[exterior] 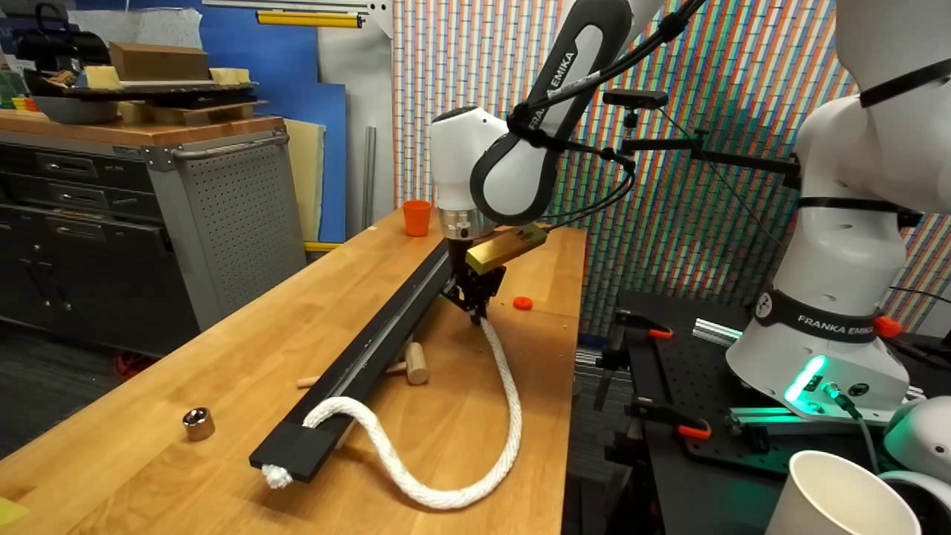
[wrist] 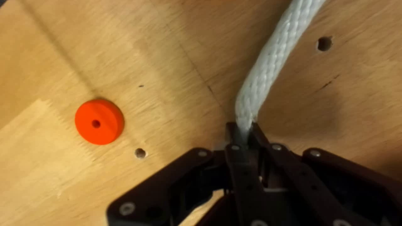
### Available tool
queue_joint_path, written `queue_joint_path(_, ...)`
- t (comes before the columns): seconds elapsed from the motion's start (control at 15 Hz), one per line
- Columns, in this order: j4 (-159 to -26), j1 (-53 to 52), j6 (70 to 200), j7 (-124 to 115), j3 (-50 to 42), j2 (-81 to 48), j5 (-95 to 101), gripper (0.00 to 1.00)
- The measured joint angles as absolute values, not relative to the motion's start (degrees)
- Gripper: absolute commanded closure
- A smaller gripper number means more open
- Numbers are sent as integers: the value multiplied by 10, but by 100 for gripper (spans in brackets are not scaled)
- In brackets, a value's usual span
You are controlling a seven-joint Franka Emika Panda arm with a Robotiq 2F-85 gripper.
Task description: Align the rope in its path on the object
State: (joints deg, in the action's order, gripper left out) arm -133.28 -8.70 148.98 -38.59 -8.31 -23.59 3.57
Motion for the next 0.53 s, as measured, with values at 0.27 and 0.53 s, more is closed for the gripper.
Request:
queue_joint_path(0.27, -1333, -113, 1490, -444, -128, -213, 114, 97)
queue_joint_path(0.53, -1327, -117, 1482, -496, -145, -160, 178, 97)
